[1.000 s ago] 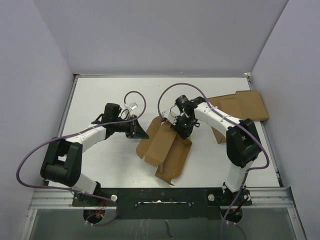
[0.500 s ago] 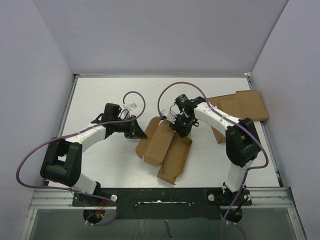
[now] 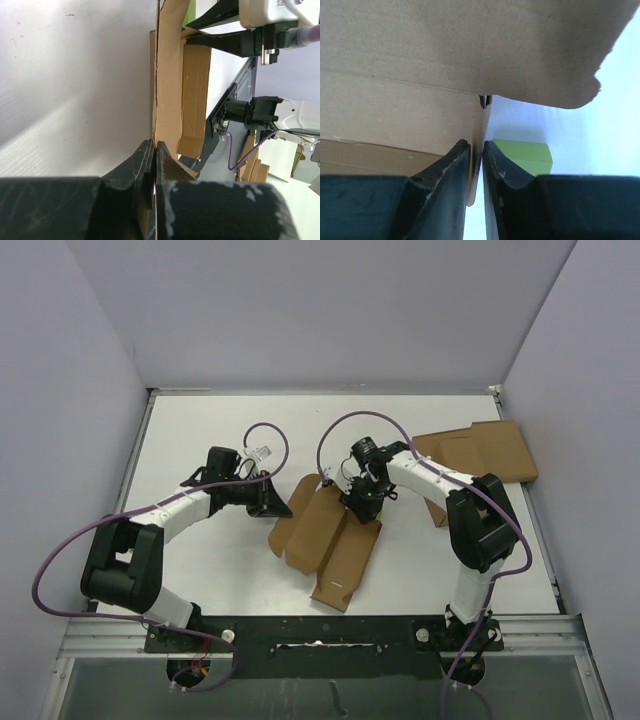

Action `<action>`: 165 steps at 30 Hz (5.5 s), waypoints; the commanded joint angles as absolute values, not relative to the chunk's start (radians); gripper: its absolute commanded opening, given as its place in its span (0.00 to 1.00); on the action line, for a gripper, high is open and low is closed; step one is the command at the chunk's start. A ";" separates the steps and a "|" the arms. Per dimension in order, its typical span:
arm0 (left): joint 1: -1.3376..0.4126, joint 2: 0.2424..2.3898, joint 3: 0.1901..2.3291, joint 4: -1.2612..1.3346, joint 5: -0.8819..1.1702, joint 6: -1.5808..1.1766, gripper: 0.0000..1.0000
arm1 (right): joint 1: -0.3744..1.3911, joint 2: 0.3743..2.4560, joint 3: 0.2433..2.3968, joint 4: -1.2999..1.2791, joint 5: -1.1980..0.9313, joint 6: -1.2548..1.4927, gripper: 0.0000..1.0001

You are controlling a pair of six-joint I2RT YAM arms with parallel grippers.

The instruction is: Fold the paper box

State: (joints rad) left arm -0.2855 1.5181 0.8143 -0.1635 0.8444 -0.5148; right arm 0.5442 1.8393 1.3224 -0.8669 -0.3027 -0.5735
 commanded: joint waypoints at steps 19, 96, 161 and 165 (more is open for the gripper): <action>-0.277 1.487 0.844 -0.140 0.852 -0.499 0.00 | 0.563 1.769 1.216 -0.724 -0.161 -0.563 0.00; -0.321 1.337 1.004 -0.271 0.896 -0.151 0.00 | 0.302 1.349 1.201 -0.623 -0.924 -0.504 0.61; -0.628 1.438 1.463 -0.754 0.609 0.273 0.00 | 0.266 1.429 1.190 -0.752 -1.223 -0.789 0.00; -0.625 1.390 1.390 -0.683 0.575 0.228 0.00 | 0.265 1.425 1.187 -0.752 -1.229 -0.791 0.00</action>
State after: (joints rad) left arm -0.6231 1.4769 1.4425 -0.7956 0.6136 0.2722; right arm 0.2623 1.4254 1.1549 -0.7609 -1.1610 -0.7784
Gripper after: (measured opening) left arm 0.015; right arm 0.038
